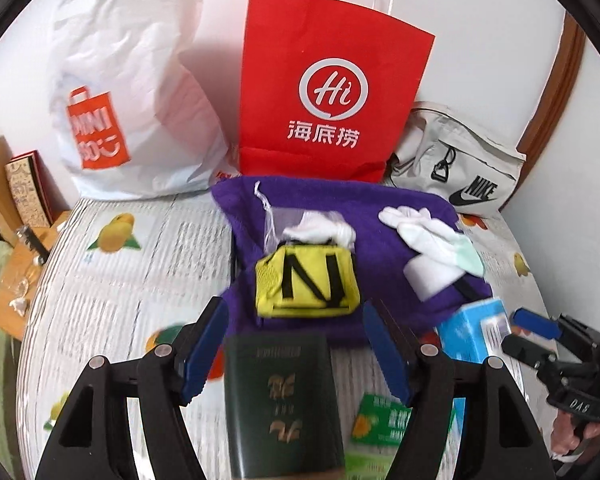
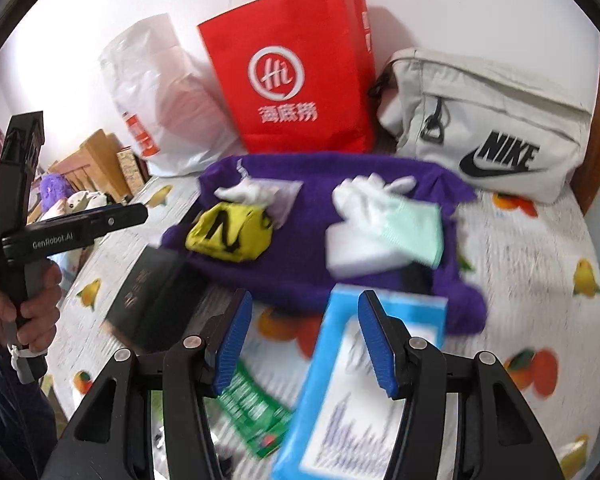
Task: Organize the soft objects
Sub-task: 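Lower the right gripper onto the green snack packet and close it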
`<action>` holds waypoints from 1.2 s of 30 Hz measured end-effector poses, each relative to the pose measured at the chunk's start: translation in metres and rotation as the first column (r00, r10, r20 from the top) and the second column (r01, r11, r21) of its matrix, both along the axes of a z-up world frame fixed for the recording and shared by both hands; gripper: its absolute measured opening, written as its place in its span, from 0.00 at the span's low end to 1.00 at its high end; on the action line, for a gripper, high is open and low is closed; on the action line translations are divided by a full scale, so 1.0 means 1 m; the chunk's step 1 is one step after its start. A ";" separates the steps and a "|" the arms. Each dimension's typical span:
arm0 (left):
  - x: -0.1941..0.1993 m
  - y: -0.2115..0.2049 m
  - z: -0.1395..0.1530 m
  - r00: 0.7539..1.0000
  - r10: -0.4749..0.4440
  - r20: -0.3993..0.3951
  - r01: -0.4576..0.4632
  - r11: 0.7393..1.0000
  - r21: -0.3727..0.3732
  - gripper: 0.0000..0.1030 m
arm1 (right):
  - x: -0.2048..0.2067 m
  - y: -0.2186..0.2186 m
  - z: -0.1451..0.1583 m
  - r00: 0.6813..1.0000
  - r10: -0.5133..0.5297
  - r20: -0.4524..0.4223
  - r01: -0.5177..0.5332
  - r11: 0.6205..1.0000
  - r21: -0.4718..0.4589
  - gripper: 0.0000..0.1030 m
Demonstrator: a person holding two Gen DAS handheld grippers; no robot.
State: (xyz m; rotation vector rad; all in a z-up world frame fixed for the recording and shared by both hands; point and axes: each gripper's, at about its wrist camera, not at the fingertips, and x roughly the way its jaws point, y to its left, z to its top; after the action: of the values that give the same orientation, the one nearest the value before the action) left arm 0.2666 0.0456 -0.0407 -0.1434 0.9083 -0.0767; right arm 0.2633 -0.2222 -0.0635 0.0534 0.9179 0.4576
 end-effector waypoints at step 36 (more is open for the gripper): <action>-0.072 0.068 -0.044 1.000 0.016 -0.002 -0.016 0.989 -0.150 0.66 | -0.023 0.119 -0.103 0.914 0.294 -0.280 -0.378 0.869 -0.320 0.78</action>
State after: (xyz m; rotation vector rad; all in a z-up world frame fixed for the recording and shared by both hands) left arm 0.1941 0.1137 -0.0848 -0.2903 0.9016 -0.1303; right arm 0.2399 -0.1028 -0.1665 -0.4166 1.2308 0.6058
